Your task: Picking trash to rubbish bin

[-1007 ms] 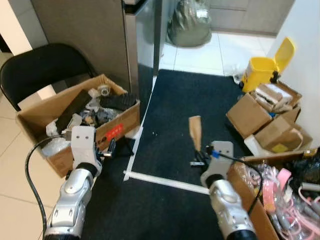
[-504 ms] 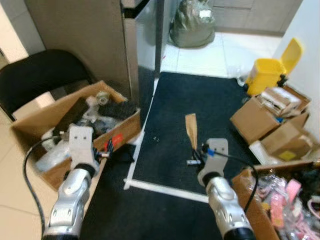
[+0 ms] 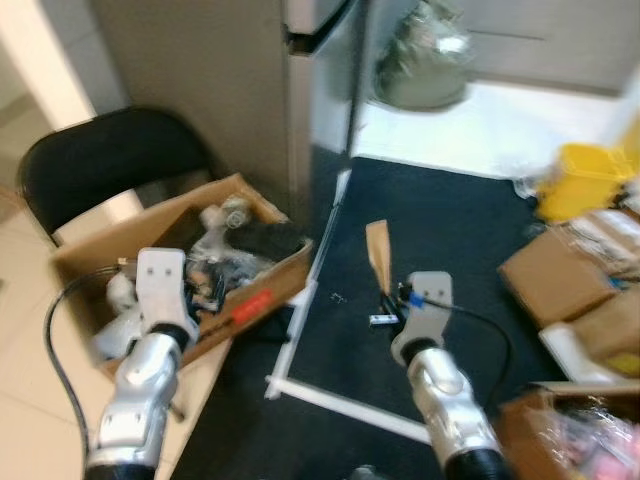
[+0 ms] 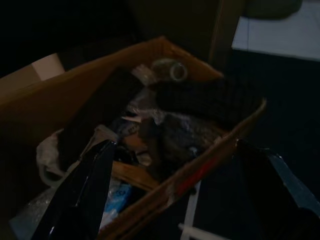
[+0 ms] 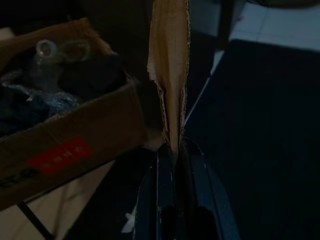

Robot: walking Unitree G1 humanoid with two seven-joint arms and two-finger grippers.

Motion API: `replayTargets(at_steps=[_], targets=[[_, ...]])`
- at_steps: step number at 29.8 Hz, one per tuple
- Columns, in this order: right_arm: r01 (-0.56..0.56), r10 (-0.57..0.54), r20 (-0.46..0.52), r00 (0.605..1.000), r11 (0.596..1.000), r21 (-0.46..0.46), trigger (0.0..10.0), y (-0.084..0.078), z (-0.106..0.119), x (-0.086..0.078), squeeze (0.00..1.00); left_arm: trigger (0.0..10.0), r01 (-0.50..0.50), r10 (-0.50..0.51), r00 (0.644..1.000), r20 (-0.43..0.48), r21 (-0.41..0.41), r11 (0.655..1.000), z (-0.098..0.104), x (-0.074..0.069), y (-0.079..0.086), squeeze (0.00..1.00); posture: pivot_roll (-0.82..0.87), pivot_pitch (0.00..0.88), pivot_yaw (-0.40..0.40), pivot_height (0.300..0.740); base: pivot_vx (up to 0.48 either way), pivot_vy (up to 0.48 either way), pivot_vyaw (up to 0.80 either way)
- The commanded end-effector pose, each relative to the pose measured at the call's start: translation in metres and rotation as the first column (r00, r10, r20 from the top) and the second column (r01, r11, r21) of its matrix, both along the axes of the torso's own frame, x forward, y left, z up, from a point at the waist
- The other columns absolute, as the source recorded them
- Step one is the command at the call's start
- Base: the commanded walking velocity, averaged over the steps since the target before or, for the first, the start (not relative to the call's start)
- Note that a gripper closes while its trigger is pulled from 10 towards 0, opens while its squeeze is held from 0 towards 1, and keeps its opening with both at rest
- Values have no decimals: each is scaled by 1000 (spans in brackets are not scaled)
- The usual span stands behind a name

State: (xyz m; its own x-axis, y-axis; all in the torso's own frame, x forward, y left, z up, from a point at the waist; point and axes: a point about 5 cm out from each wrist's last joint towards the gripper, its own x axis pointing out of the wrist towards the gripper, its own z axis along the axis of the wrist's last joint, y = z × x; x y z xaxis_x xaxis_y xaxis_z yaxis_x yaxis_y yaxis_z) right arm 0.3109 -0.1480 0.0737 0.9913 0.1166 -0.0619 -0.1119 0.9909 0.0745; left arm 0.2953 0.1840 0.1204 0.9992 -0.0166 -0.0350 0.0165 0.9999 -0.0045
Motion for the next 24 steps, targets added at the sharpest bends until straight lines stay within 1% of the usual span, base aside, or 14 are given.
replayTargets(at_steps=[1,18,21,24], targets=[[-6,6,-3,1000,1000,0,10000,3,-2,-1,0,10000,-10,11,1000,-20,12,1000,-4,-2,4,0,82,148,11,740,334,0,800],[4,-4,5,1000,1000,-5,10000,-1,0,1,0,10000,-6,6,1000,-19,14,1000,-3,-2,3,0,80,154,12,740,333,0,782],[19,-19,3,1000,1000,24,10000,-2,-1,1,0,10000,2,-1,1000,-21,19,1000,-4,-2,3,0,80,154,12,740,330,0,0],[7,-7,1,1000,999,35,10000,0,-2,1,0,10000,-3,3,1000,-21,18,1000,-4,-2,3,0,81,151,8,740,328,0,0]])
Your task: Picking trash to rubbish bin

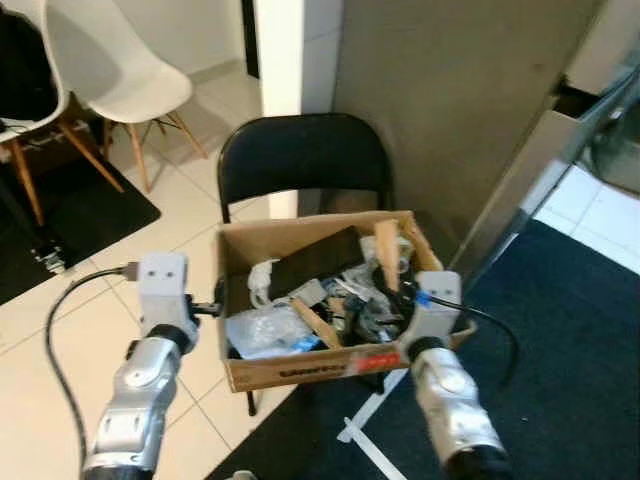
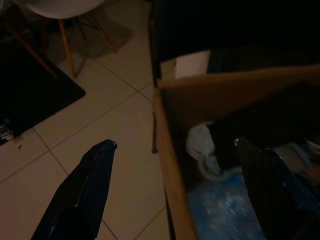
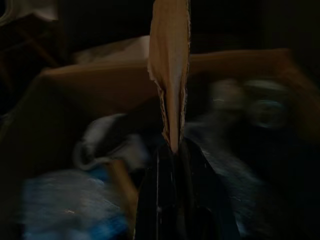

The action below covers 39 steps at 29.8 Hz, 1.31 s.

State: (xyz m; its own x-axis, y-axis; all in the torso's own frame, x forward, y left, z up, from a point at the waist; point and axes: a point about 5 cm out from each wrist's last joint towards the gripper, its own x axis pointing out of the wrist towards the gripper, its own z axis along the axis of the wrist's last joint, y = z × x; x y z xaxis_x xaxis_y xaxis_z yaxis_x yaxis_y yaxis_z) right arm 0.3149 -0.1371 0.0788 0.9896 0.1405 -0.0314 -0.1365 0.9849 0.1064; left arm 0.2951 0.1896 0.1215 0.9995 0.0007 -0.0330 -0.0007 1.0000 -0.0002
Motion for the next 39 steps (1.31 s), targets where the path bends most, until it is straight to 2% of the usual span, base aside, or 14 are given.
replayTargets(at_steps=[1,7,13,18,20,22,24,27,29,31,32,34,37,39], targets=[[27,-27,-26,999,1000,-1,10000,-10,-7,-3,0,10000,17,-17,1000,-24,15,1000,-5,-2,-3,0,81,151,8,740,322,0,0],[-24,24,-18,1000,1000,-15,10000,-5,-4,0,0,10000,-13,14,1000,-18,37,999,-4,0,-1,0,82,152,7,740,189,0,0],[-92,90,-38,995,995,-36,10000,0,-5,4,0,10000,21,-20,1000,-18,86,996,-5,2,-4,0,78,152,1,740,0,0,0],[-186,182,-78,980,981,-57,10000,4,-9,5,0,10000,76,-63,995,-80,163,984,-15,1,-7,0,72,157,0,740,0,0,0],[-300,284,-137,949,947,-113,10000,10,-15,4,0,10000,148,-113,977,-179,201,968,-30,-5,-7,0,74,156,4,740,0,0,0],[-300,284,-137,949,947,-113,10000,10,-15,4,0,10000,148,-113,977,-179,201,968,-30,-5,-7,0,74,156,4,740,0,0,0],[-395,365,-184,913,902,-172,10000,16,-21,2,0,10000,201,-146,955,-257,202,959,-41,-11,-5,0,71,159,-1,740,0,0,0],[-444,408,-204,890,877,-182,10000,23,-24,2,0,10000,233,-162,939,-305,211,949,-48,-16,-4,0,80,156,0,740,0,0,0],[-444,408,-204,890,877,-182,10000,23,-24,2,0,10000,233,-162,939,-305,211,949,-48,-16,-4,0,80,156,0,740,0,0,0],[-517,473,-228,851,829,-212,10000,35,-27,-1,31,10000,261,-181,925,-334,215,941,-52,-19,-3,0,76,161,1,740,0,0,0],[-517,473,-228,851,829,-212,10000,35,-27,-1,31,10000,261,-181,925,-334,215,941,-52,-19,-3,0,76,161,1,740,0,0,0],[-553,506,-235,830,801,-230,10000,42,-27,-2,12,10000,279,-198,920,-340,209,937,-52,-20,-3,0,80,157,-3,740,0,0,0],[-565,518,-233,823,788,-243,10000,45,-26,-1,16,10000,299,-224,915,-335,191,935,-50,-21,-5,0,82,158,0,740,0,0,0],[-572,529,-224,818,790,-223,10000,48,-25,-1,47,10000,347,-272,899,-342,181,920,-48,-22,-8,0,81,159,-3,740,0,0,0]])
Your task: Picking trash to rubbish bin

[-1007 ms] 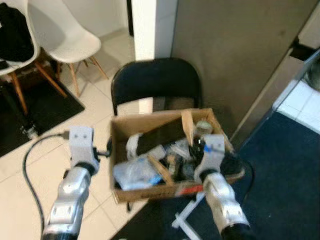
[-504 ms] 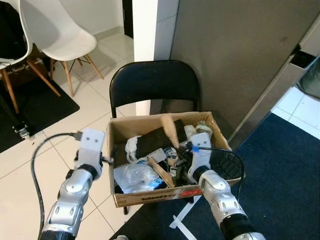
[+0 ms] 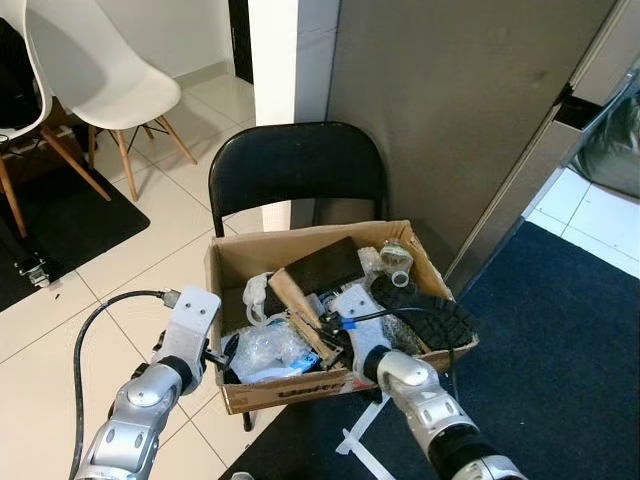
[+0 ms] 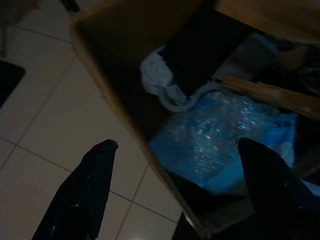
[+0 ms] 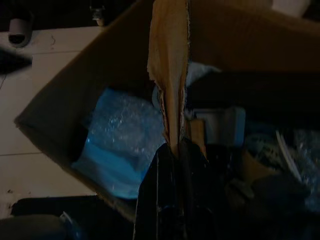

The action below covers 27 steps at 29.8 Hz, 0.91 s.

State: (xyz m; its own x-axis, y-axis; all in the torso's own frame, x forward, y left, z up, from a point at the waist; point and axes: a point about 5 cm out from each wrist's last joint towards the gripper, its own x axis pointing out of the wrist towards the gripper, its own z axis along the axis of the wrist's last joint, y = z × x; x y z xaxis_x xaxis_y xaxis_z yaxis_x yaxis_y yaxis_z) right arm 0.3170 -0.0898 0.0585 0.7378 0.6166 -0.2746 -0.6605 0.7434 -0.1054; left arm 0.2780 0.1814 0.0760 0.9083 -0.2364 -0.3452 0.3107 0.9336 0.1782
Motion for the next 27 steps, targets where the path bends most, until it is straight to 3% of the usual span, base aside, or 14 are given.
replayTargets(at_steps=[1,3,4,7,8,9,10,12,13,15,18,19,22,27], targets=[[-8,8,-17,1000,1000,7,10000,0,-4,-3,47,10000,34,-34,999,-27,12,999,-2,-5,0,0,81,159,-3,740,0,0,0],[-10,10,-19,1000,1000,14,10000,1,-4,-3,47,10000,39,-38,999,-27,13,999,-2,-5,-1,0,81,159,-3,740,0,0,0],[-13,14,-27,1000,999,45,10000,1,-4,-3,1000,10000,37,-36,999,-30,16,999,-2,-5,-1,0,85,158,1,740,0,0,0],[18,-16,-23,1000,997,77,10000,0,-1,-2,1000,10000,36,-35,999,-32,18,999,-3,-6,-1,0,80,163,2,740,0,0,0],[115,-110,-36,993,979,169,10000,-4,4,4,0,10000,22,-22,999,-27,24,999,-2,-5,1,0,83,164,-3,740,0,0,0],[221,-211,-67,975,938,267,10000,-11,9,9,0,10000,4,-3,1000,-19,26,1000,-1,-4,3,0,89,161,-2,740,0,0,0],[338,-328,-88,940,871,356,10000,-23,15,15,0,10000,-13,13,1000,-8,20,1000,1,-3,3,0,91,164,-1,740,0,0,0],[465,-452,-148,880,749,472,10000,-42,21,18,0,10000,-52,52,998,19,-14,999,6,-1,4,0,76,167,-2,740,0,0,0],[465,-452,-148,880,749,472,10000,-42,21,18,0,10000,-52,52,998,19,-14,999,6,-1,4,0,76,167,-2,740,0,0,0],[536,-516,-209,831,641,549,10000,-59,21,7,0,10000,-170,176,979,108,-55,984,16,4,12,0,79,162,2,740,0,0,0],[602,-602,-210,770,577,552,10000,-77,14,-6,0,10000,-259,275,945,179,-106,960,26,7,18,0,70,169,10,740,0,0,0],[619,-626,-206,752,563,548,10000,-81,12,-9,0,10000,-267,283,941,186,-108,958,28,7,18,0,70,169,10,740,0,0,0],[634,-667,-155,729,573,519,10000,-89,10,-18,0,10000,-255,275,942,193,-123,959,30,6,16,0,66,165,11,740,0,0,0],[597,-677,24,736,665,449,10000,-86,18,-33,0,10000,-242,280,929,241,-177,954,37,2,7,0,52,164,18,740,0,0,0]])
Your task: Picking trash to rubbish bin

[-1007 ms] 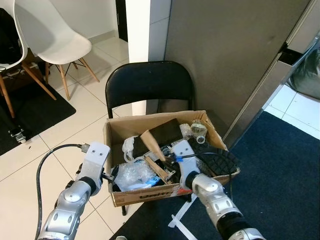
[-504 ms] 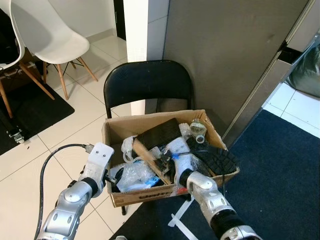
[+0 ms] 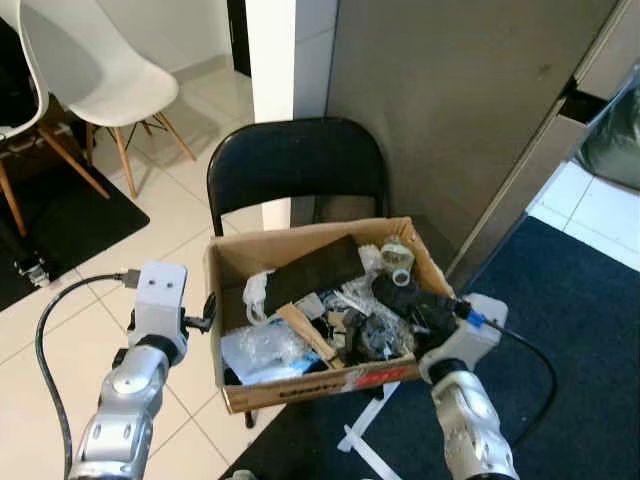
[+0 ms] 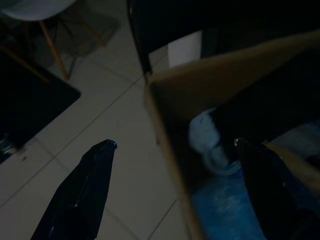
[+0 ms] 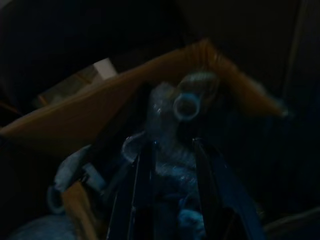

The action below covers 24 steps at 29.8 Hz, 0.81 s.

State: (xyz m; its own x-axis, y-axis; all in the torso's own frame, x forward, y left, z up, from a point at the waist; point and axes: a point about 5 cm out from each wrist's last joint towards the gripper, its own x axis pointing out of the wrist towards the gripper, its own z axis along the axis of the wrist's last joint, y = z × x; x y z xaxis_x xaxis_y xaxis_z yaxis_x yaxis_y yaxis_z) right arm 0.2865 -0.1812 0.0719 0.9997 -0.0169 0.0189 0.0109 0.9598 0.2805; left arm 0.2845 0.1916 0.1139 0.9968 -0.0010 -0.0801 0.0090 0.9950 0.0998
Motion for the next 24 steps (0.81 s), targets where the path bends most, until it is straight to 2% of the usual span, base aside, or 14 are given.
replayTargets(at_steps=[1,4,7,15,19,24], targets=[[-17,19,39,999,998,-55,10000,7,7,-3,0,10000,15,-15,1000,11,-24,1000,0,-5,-6,0,50,166,12,740,0,0,0],[-42,43,50,998,999,-17,10000,13,13,-4,0,10000,1,0,1000,24,-33,999,0,-8,-8,0,56,164,13,740,0,0,0],[-75,77,40,996,996,-54,10000,20,13,-3,0,10000,-14,16,999,35,-53,998,0,-9,-7,0,53,166,10,740,0,0,0],[-58,60,29,998,995,-77,10000,24,12,1,0,10000,-11,13,999,32,-58,998,-1,-11,-10,0,56,160,5,740,0,0,0],[-73,77,26,997,986,-151,10000,24,15,3,0,10000,-9,12,999,30,-76,997,-1,-12,-12,0,60,147,7,740,0,0,0],[-77,82,31,996,986,-150,10000,25,17,3,0,10000,9,-7,999,34,-76,997,-1,-12,-14,0,57,138,1,740,-264,0,0]])
